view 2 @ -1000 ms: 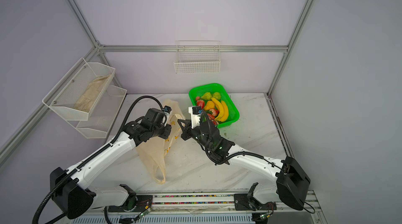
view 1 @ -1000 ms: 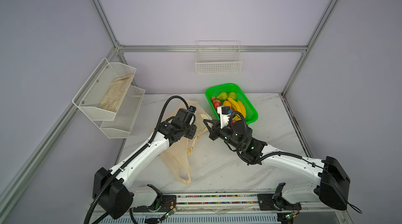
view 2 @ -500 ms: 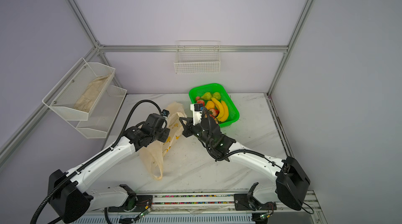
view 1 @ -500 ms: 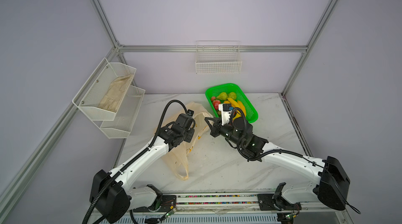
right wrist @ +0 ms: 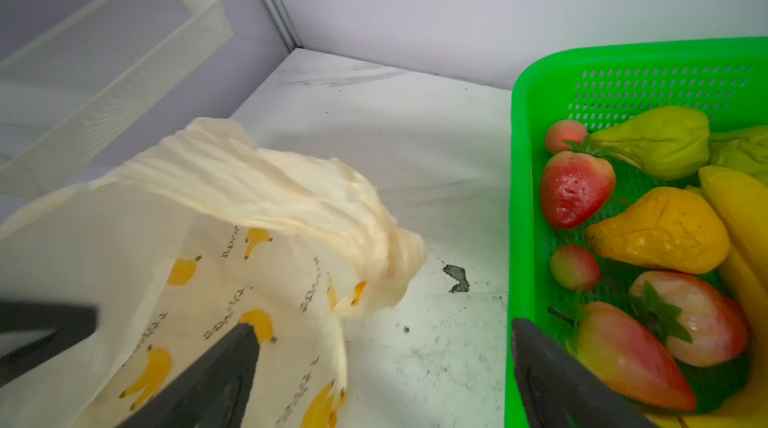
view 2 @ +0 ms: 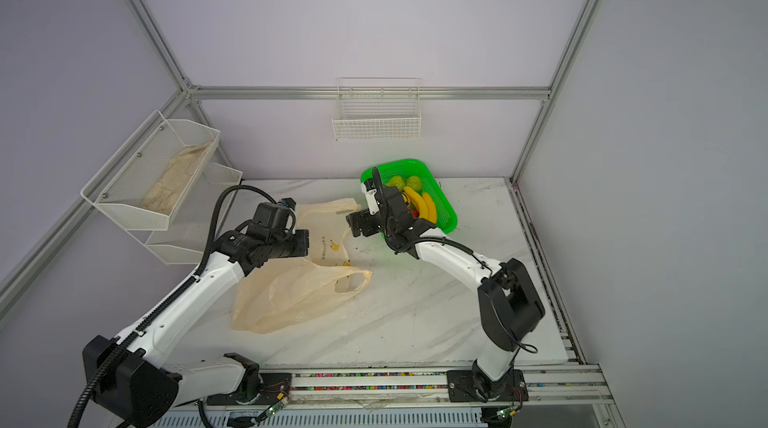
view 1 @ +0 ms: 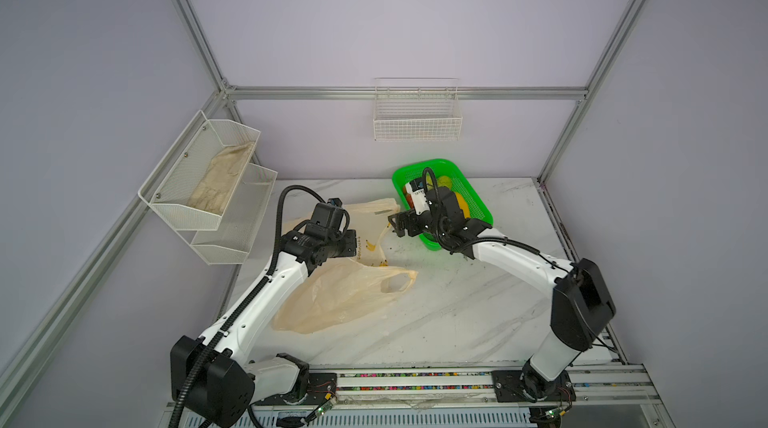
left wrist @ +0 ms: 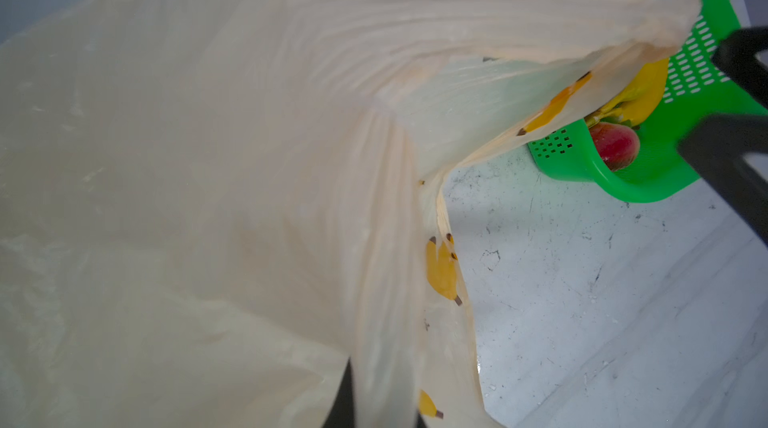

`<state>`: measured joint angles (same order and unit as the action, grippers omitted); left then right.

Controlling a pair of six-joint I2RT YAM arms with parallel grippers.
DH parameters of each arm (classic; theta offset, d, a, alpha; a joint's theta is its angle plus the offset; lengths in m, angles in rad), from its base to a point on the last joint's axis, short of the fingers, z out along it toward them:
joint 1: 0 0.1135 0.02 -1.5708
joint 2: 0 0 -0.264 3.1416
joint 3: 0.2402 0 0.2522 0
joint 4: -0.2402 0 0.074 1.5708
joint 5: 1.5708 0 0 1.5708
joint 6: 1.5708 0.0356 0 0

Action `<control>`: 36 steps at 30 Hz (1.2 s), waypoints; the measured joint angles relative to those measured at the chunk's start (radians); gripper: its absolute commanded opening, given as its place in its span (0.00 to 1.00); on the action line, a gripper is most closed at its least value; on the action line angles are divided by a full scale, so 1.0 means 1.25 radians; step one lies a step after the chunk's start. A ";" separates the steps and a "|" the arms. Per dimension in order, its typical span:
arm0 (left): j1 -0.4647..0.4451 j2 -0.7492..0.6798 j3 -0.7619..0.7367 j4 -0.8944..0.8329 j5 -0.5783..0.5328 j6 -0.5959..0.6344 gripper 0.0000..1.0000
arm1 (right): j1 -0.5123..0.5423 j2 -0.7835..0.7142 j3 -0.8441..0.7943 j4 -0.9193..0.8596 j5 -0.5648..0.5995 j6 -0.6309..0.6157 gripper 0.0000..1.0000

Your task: Place the fake fruits into the plastic bag and tie a complex knot

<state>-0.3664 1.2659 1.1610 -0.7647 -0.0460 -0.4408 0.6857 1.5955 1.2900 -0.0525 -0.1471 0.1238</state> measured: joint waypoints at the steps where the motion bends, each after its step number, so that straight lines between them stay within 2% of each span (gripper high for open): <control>1: 0.002 0.004 0.004 0.001 0.005 -0.009 0.00 | 0.001 -0.044 -0.013 -0.012 -0.010 -0.005 0.97; 5: 0.006 0.031 0.007 0.009 0.033 -0.019 0.00 | -0.013 -0.219 -0.025 -0.041 -0.026 -0.033 0.96; 9: 0.009 0.054 0.007 0.013 0.054 -0.016 0.00 | -0.095 -0.247 -0.020 -0.053 0.028 -0.054 0.88; 12: 0.010 0.057 0.007 0.014 0.056 -0.009 0.00 | -0.158 -0.142 0.028 -0.076 0.106 -0.065 0.84; 15: 0.010 0.057 0.007 0.019 0.059 0.000 0.00 | -0.201 0.028 0.074 -0.104 0.179 -0.081 0.77; 18: 0.011 0.057 0.007 0.028 0.064 0.012 0.00 | -0.231 0.171 0.121 -0.156 0.238 -0.099 0.72; 21: 0.012 0.060 0.007 0.039 0.077 0.018 0.00 | -0.249 0.258 0.164 -0.196 0.277 -0.113 0.69; 31: 0.020 0.074 0.007 0.054 0.107 0.033 0.00 | -0.257 0.417 0.359 -0.252 0.367 -0.154 0.60; 33: 0.023 0.074 0.007 0.055 0.111 0.033 0.00 | -0.256 0.432 0.381 -0.272 0.373 -0.159 0.65; 36: 0.026 0.075 0.007 0.055 0.117 0.034 0.00 | -0.255 0.435 0.390 -0.294 0.379 -0.158 0.68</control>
<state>-0.3340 1.3602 1.1702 -0.6960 0.1009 -0.3981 0.3676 2.1395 1.7775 -0.4198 0.3271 -0.0742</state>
